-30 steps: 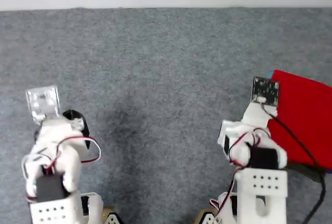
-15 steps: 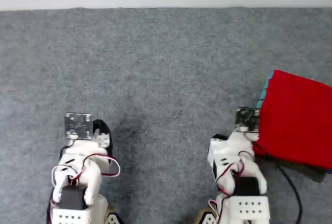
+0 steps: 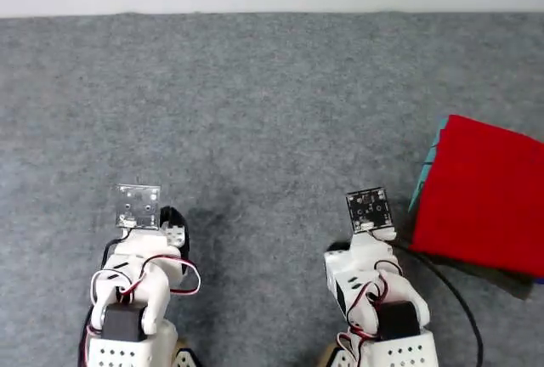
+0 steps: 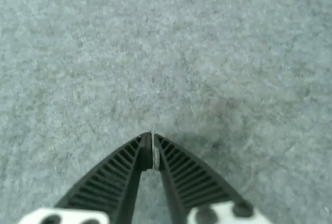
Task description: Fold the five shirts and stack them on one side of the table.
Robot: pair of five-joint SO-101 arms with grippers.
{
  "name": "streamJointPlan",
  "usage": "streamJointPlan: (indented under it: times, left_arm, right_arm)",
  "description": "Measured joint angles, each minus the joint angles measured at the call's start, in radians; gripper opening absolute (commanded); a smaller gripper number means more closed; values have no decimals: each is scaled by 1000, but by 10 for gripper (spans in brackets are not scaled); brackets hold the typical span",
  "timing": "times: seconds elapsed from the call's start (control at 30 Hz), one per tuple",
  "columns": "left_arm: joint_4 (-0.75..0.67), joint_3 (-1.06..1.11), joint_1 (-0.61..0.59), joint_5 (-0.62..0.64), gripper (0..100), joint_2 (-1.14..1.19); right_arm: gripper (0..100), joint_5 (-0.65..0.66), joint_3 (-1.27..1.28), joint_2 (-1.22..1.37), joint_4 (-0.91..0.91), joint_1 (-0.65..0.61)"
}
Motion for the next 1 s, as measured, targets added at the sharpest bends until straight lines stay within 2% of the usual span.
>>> streamJointPlan:
  times: [0.13,0.37,1.0]
  left_arm:
    - [83,0,0,0,14,0]
    - [216,0,0,0,14,0]
    - [227,0,0,0,14,0]
  right_arm:
    - [11,3,0,0,83,-2]
    - [10,6,0,0,95,-2]
    - [10,6,0,0,95,12]
